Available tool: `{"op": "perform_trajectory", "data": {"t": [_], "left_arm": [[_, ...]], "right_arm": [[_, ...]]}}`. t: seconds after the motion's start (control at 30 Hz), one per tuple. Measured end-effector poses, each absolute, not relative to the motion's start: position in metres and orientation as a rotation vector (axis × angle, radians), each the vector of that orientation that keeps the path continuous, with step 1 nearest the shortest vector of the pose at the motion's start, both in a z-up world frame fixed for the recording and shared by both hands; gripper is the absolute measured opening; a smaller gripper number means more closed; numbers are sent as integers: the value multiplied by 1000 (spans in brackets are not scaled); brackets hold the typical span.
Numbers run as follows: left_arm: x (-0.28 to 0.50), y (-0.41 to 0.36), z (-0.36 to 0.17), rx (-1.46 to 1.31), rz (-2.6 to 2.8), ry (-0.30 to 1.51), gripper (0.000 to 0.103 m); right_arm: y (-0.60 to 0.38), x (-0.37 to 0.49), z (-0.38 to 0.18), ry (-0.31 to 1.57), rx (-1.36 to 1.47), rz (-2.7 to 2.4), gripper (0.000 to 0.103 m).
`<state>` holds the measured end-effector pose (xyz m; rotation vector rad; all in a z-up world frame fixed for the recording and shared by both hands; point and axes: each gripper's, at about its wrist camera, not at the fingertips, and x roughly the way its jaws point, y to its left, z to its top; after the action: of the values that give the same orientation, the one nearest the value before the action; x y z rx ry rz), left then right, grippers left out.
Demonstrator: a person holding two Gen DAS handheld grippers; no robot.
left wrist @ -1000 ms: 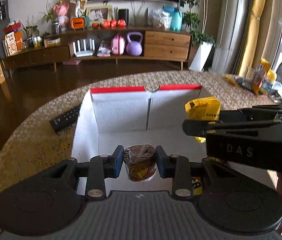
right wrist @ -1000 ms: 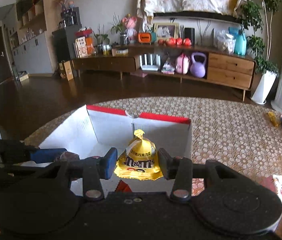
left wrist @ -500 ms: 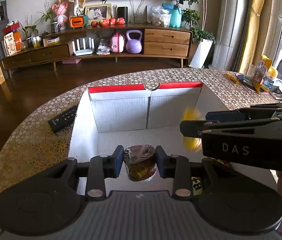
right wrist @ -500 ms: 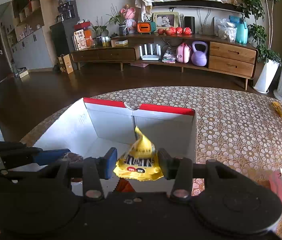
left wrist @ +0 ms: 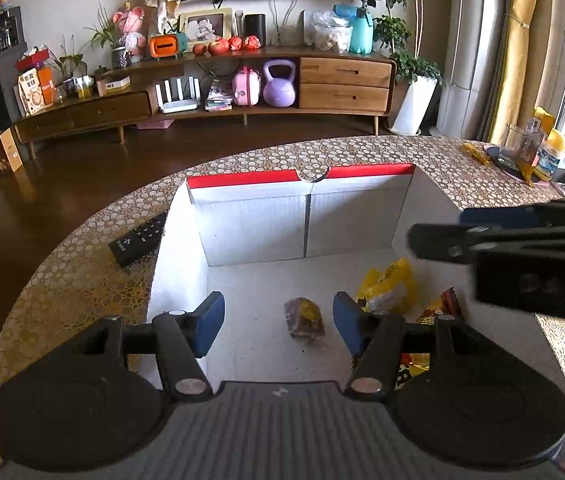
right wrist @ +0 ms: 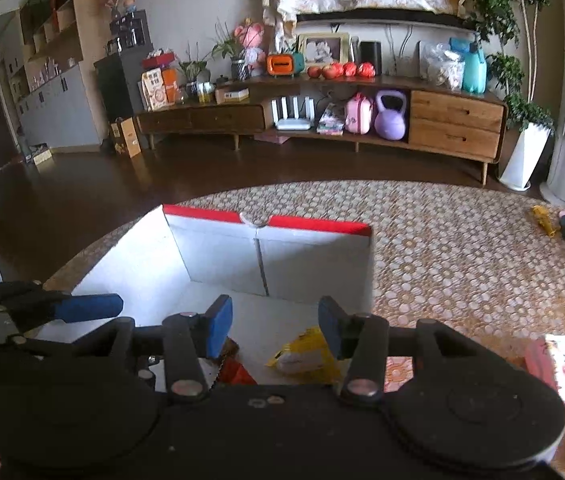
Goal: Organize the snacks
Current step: 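Move both tools back over the table toward the remaining snacks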
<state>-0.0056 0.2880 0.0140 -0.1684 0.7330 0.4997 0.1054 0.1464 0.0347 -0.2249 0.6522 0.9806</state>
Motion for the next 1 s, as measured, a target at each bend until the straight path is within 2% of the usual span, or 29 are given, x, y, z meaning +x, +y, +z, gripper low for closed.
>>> {"op": "perform_trajectory", "data": {"t": [0.13,0.2,0.5,0.6,1.0], "left_arm": [[-9,281,18,-164,514,721,60],[-11,274,21,-153,521,708,64],[-20,243,38,-133,520,657,64],[-23,230,44,-128,513,633,72],[-12,160,51,-106,425,559,77]], "right_arm": [[127,103,47,615,-194,975,49],[117,101,52,590,-181,968,51],[74,91,60,517,-149,932,53],[61,90,61,508,-135,914,54],[-6,92,54,467,-81,794,61]]}}
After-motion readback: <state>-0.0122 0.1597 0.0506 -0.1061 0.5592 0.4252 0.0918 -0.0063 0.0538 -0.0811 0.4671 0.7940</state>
